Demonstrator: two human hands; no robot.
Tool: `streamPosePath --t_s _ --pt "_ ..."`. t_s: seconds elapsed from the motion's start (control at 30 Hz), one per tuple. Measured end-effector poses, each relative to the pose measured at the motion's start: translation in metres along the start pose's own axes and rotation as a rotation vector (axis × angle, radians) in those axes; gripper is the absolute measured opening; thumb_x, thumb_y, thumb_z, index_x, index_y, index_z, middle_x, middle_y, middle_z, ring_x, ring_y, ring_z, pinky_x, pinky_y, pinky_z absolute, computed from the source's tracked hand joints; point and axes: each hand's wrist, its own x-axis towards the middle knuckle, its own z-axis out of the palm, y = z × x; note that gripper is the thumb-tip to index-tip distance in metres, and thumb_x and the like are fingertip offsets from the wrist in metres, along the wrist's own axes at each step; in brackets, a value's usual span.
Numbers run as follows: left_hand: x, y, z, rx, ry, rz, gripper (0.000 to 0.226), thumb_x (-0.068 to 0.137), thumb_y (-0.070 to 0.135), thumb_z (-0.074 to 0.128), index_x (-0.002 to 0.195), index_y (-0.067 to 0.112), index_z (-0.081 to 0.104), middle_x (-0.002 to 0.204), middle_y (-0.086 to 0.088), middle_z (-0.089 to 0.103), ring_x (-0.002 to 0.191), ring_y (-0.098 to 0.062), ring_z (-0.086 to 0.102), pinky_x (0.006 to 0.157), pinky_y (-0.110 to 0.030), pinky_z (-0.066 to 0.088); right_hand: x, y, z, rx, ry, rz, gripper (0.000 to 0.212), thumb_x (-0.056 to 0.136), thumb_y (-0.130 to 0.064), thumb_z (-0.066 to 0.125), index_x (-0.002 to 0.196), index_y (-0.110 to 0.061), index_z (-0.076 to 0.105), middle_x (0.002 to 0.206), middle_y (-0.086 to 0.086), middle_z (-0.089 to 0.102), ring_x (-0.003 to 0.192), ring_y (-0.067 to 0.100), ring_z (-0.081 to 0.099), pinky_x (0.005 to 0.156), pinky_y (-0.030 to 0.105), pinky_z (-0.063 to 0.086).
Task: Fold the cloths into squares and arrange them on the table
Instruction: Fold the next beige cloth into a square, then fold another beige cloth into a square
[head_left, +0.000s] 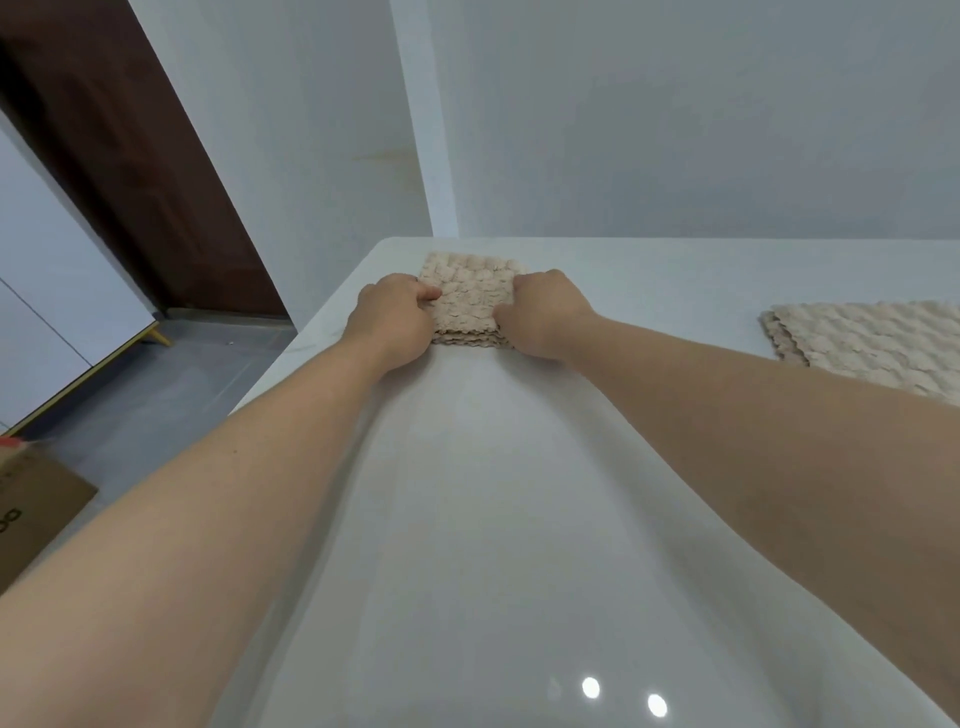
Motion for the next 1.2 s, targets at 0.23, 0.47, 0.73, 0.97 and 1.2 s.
streamPosePath --t_s 0.23,0.47,0.73,0.97,1.2 --pt "-0.017 0.015 -0.003 0.307 -0.044 0.004 0.047 0.102 0.02 0.035 0.148 0.024 0.046 0.159 -0.001 0.033 0.139 -0.035 0.034 0.11 -0.05 0.034 -0.01 0.001 0.003 -0.042 0.042 -0.074 0.038 0.099 -0.029 0.043 0.132 -0.017 0.056 0.135 0.017 0.046 0.114 0.037 0.054 0.081 0.035 0.042" --pt "-0.092 0.076 -0.021 0.299 0.212 0.225 0.041 0.106 0.034 0.038 0.139 0.014 0.053 0.151 -0.003 0.046 0.138 -0.028 0.037 0.107 -0.045 0.034 -0.068 0.022 -0.061 0.038 0.114 -0.142 0.043 0.099 -0.033 0.049 0.141 -0.024 0.049 0.14 0.006 0.042 0.099 0.021 0.056 0.083 0.03 0.042" --pt "-0.238 0.195 0.014 0.108 0.007 0.566 0.032 0.101 0.035 0.05 0.13 0.023 0.059 0.135 0.009 0.054 0.129 -0.014 0.044 0.106 -0.032 0.034 -0.214 0.131 -0.157 -0.008 0.188 -0.059 0.019 0.095 -0.027 0.058 0.113 -0.029 0.065 0.104 -0.01 0.06 0.081 0.008 0.053 0.078 0.025 0.036" --pt "-0.287 0.266 0.056 -0.006 -0.046 0.676 0.027 0.098 0.033 0.057 0.12 0.02 0.067 0.123 0.009 0.06 0.117 -0.012 0.054 0.102 -0.029 0.041 -0.338 0.229 -0.194 -0.089 0.196 -0.073 0.01 0.094 -0.026 0.063 0.097 -0.035 0.066 0.09 -0.019 0.057 0.084 0.001 0.055 0.073 0.021 0.039" --pt "-0.303 0.303 0.085 0.064 -0.081 0.683 0.029 0.097 0.032 0.062 0.122 0.02 0.067 0.121 0.01 0.064 0.116 -0.012 0.054 0.092 -0.021 0.04 -0.38 0.317 -0.215 -0.287 0.275 -0.063 0.013 0.094 -0.021 0.062 0.103 -0.026 0.07 0.109 -0.01 0.065 0.109 0.016 0.055 0.09 0.035 0.049"
